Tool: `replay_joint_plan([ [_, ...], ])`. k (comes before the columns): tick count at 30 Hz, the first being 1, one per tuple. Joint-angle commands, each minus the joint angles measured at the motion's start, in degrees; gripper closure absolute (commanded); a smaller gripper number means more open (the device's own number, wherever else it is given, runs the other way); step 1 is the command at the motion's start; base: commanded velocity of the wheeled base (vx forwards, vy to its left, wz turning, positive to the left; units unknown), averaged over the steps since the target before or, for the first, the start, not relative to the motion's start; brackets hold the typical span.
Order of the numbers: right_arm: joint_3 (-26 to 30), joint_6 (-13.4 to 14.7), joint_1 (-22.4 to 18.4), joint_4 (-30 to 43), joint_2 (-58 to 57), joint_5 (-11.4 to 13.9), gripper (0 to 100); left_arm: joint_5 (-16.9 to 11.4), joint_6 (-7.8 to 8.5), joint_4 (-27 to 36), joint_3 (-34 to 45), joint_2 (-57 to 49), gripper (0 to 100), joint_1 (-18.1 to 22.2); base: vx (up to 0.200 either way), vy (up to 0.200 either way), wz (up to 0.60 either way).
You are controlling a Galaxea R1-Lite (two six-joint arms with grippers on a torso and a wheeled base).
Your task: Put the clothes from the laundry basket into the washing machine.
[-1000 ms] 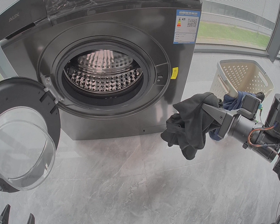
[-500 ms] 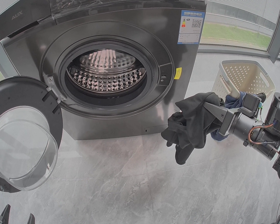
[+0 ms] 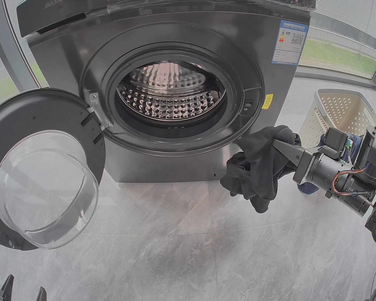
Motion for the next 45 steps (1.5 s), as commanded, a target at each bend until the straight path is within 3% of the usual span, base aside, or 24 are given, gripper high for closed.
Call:
replay_joint_plan([
  [1,0.3,0.0,0.3,0.0,0.3,-0.3,100,0.0,-0.01,0.0,0.9,-0.6,0,0.0,0.0,0.2,0.0],
  [5,0.8,-0.4,0.5,0.0,0.5,-0.7,100,0.0,-0.01,0.0,0.9,-0.6,0,0.0,0.0,0.15,0.0],
  [12,1.8,-1.0,1.7,0.2,0.6,-4.6,100,0.0,-0.01,0.0,0.9,-0.6,0,0.0,0.0,0.0,0.0],
  [21,1.9,-2.1,3.9,1.8,0.6,-12.2,100,0.0,-0.01,0.0,0.9,-0.6,0,0.0,0.0,0.0,0.0],
  [30,1.7,-2.2,5.3,1.8,0.5,-13.1,100,0.0,0.07,0.0,0.9,-0.7,0,0.1,0.0,0.0,0.0],
  [34,0.7,-2.1,7.0,1.8,0.5,-15.2,100,-0.2,0.87,-0.1,1.0,-0.7,0,0.0,0.0,0.0,0.0],
  [39,-2.3,-0.5,10.2,1.0,3.2,-19.6,100,-0.2,2.36,0.0,1.0,-0.8,0,0.2,0.0,0.0,0.0],
  [45,-6.3,0.7,13.0,0.8,5.2,-21.1,100,-0.7,2.54,-0.1,1.0,-0.9,0,0.0,0.0,0.0,0.0],
])
